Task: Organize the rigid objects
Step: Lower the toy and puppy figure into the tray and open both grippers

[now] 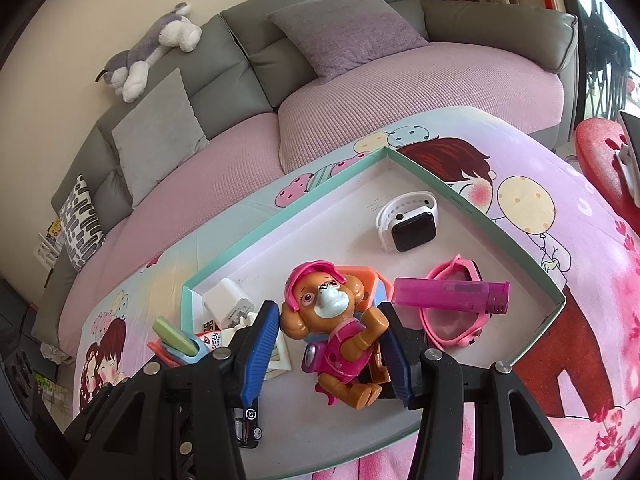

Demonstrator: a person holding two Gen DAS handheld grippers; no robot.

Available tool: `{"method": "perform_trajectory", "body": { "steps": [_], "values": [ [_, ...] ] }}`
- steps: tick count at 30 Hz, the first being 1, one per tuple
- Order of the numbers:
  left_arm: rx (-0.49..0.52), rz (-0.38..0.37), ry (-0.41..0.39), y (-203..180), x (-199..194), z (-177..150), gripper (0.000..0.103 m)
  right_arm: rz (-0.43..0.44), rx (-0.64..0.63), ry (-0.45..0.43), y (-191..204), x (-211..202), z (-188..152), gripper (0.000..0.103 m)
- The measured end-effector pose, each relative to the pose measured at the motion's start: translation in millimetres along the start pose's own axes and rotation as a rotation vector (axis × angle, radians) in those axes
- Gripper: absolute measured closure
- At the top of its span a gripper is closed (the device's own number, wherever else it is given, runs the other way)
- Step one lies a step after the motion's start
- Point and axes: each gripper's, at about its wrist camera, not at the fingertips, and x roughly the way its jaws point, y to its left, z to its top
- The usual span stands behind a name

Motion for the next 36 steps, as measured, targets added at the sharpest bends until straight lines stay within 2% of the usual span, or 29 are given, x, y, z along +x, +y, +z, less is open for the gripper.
{"method": "perform_trajectory", "body": {
  "steps": [3, 9, 13, 15, 20, 25, 28, 35, 36],
  "values": [
    [0.002, -0.025, 0.021, -3, 5, -3, 0.041, 0.0, -0.007, 0.011, 2, 4, -2, 0.05],
    [-0.001, -0.001, 0.062, -3, 16, -6, 0.04, 0.003, -0.022, 0.03, 5, 11, -4, 0.049],
    [-0.018, 0.028, 0.052, 3, 12, -4, 0.021, -0.006, -0.035, 0.036, 7, 12, -4, 0.047],
    [-0.032, 0.032, 0.051, 8, 9, -3, 0.02, -0.013, -0.038, 0.036, 7, 12, -4, 0.041],
    [-0.071, 0.066, 0.056, 24, 2, -3, 0.015, -0.019, -0.046, 0.035, 8, 11, -4, 0.036],
    [-0.147, 0.123, 0.039, 49, -9, -3, 0.014, -0.032, -0.064, 0.037, 12, 11, -4, 0.032],
    [-0.215, 0.175, 0.02, 70, -15, -5, 0.013, -0.054, -0.092, 0.053, 17, 13, -7, 0.024],
    [-0.332, 0.294, 0.021, 106, -23, -15, 0.009, -0.085, -0.179, 0.087, 35, 13, -16, 0.02],
    [-0.346, 0.3, 0.018, 109, -24, -18, 0.008, -0.088, -0.191, 0.083, 38, 11, -18, 0.015]
  ]
}}
